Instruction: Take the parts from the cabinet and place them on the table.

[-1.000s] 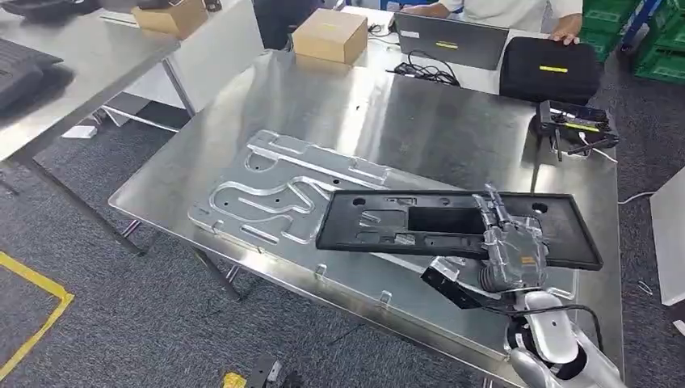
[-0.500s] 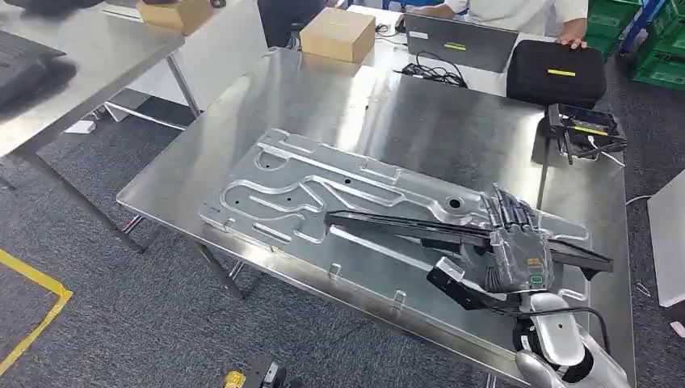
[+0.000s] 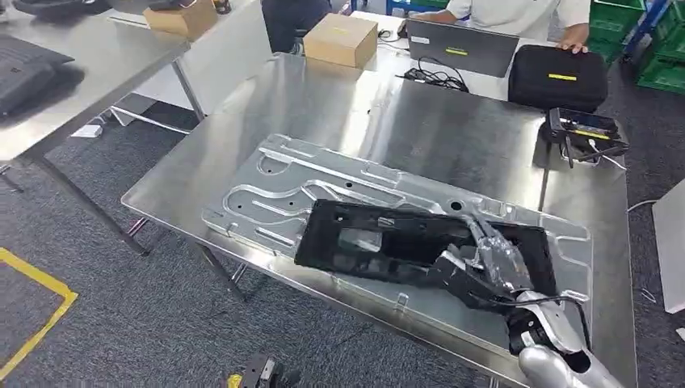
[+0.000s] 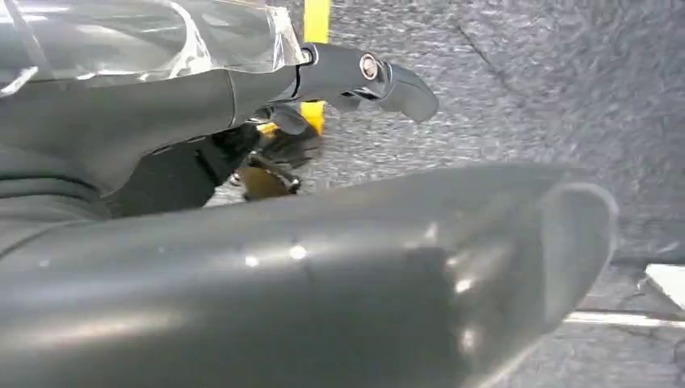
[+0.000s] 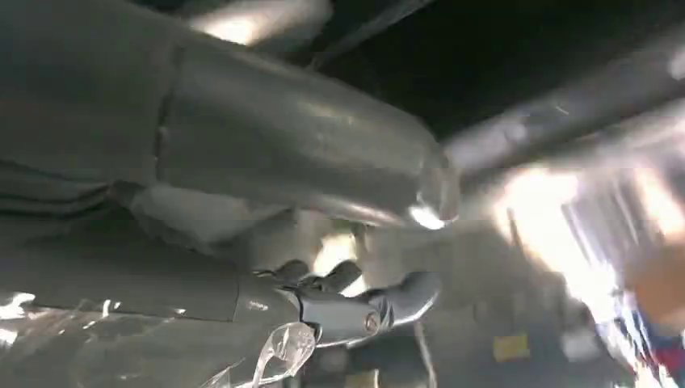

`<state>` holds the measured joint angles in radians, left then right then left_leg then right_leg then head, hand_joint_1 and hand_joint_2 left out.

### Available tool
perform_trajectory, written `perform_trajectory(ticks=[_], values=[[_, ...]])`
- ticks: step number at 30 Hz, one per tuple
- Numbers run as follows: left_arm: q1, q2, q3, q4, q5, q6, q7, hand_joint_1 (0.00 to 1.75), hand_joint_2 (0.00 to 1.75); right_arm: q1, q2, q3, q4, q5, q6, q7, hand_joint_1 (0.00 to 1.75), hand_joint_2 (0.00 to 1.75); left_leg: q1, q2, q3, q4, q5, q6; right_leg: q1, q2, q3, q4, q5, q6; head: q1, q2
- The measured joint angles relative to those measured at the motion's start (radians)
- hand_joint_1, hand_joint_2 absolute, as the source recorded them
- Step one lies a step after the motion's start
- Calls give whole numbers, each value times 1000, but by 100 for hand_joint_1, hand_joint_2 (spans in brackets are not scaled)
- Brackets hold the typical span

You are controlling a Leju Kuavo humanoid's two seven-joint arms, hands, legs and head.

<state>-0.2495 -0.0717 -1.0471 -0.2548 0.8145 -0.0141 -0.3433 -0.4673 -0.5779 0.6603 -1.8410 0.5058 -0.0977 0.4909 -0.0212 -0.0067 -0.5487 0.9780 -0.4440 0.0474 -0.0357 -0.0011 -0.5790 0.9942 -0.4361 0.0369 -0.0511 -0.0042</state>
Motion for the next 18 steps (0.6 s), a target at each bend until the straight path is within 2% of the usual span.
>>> perform_trajectory(ticks=[1, 2, 3, 4, 5, 6, 7, 9, 10, 11, 12, 14, 15, 16, 17, 18], values=[[3, 0, 0, 0, 0, -2, -3, 0, 0, 3, 0, 0, 0, -5, -1, -3, 0, 0, 2, 2, -19, 38, -31, -10, -3, -2, -2, 0, 2, -4, 0, 0], [5, 2, 0, 0, 0, -2, -6, 0, 0, 6, 0, 0, 0, -5, -2, -3, 0, 0, 8, 2, -49, 108, -73, -22, -5, -3, -4, 0, 2, -4, 0, 0], [6, 5, 0, 0, 1, -2, -6, 0, 0, 7, -1, 0, 0, -6, -2, -4, 0, 0, 15, 3, -92, 202, -118, -31, -5, -2, -6, 0, 2, -4, -1, 0], [6, 5, 0, 0, 1, -3, -6, 0, 0, 10, -2, 0, 1, -7, -2, -4, 0, 0, 20, 3, -131, 282, -150, -35, -6, -2, -8, 0, 2, -4, -1, 0], [7, 5, 0, 0, 1, -3, -6, 0, 0, 15, -3, 0, 1, -8, -4, -4, 0, 0, 24, 3, -159, 335, -164, -38, -6, -2, -9, 0, 2, -4, -1, 0], [9, 5, 0, 0, 1, -3, -6, 0, 0, 18, -4, 0, 1, -10, -9, -4, 0, 0, 27, 3, -162, 332, -150, -39, -6, -1, -8, 0, 2, -4, -1, 0], [10, 5, 0, 0, 0, -2, -6, 0, 0, 20, -4, 0, 1, -13, -17, -4, 0, 0, 27, 3, -141, 282, -118, -38, -6, 1, -7, 0, 1, -3, 0, 0], [10, 9, 0, 0, -1, -2, -6, 0, 0, 31, -6, -3, 1, -12, -42, -8, 0, 0, 26, 3, -53, 95, -28, -29, -6, 2, -4, 0, 0, -1, 0, 0], [10, 11, 1, 0, -1, -3, -7, 0, 0, 40, -7, -8, 1, -8, -57, -10, 0, 0, 25, 3, 1, -17, 15, -20, -6, 2, -2, -2, 0, 1, -1, 0], [10, 14, 1, 0, -1, -5, -9, 0, 0, 49, -11, -11, 1, -5, -69, -13, 0, 0, 18, 4, -3, -14, 15, -20, -4, 2, 1, -7, 0, 6, 0, 0], [10, 15, 2, 0, -1, -8, -11, 0, 0, 54, -13, -11, 1, -4, -75, -15, 0, 0, 11, 2, -4, -25, 21, -10, -6, 3, 0, -8, 1, 13, -1, 0], [12, 19, 2, 0, 2, -8, -12, 0, 0, 65, -17, -13, 2, -3, -76, -16, 0, 0, 8, 2, -6, -20, 18, -5, -8, 2, 3, -15, 4, 24, -1, 0], [11, 21, 2, 0, 2, -12, -14, 0, 0, 69, -20, -17, 2, -3, -77, -16, 0, 0, 7, 2, -2, -29, 24, 3, -7, 2, 8, -23, 6, 32, -1, 0], [11, 22, 3, 0, 2, -16, -17, 0, 0, 77, -23, -21, 2, -1, -78, -16, 0, 0, 18, 4, 16, -49, 37, 12, -8, 2, 7, -14, -3, 35, 0, 0], [10, 22, 5, 0, 2, -23, -22, 0, 0, 81, -25, -23, 3, 5, -82, -16, 0, 0, 14, 4, 18, -53, 39, 15, -5, 2, -4, 14, -24, 32, 0, 0], [9, 23, 8, 0, 2, -33, -27, 0, 0, 87, -29, -25, 3, 14, -88, -17, 0, 0, 12, 4, 18, -52, 39, 23, -3, 2, -43, 101, -76, 27, 0, 0]])
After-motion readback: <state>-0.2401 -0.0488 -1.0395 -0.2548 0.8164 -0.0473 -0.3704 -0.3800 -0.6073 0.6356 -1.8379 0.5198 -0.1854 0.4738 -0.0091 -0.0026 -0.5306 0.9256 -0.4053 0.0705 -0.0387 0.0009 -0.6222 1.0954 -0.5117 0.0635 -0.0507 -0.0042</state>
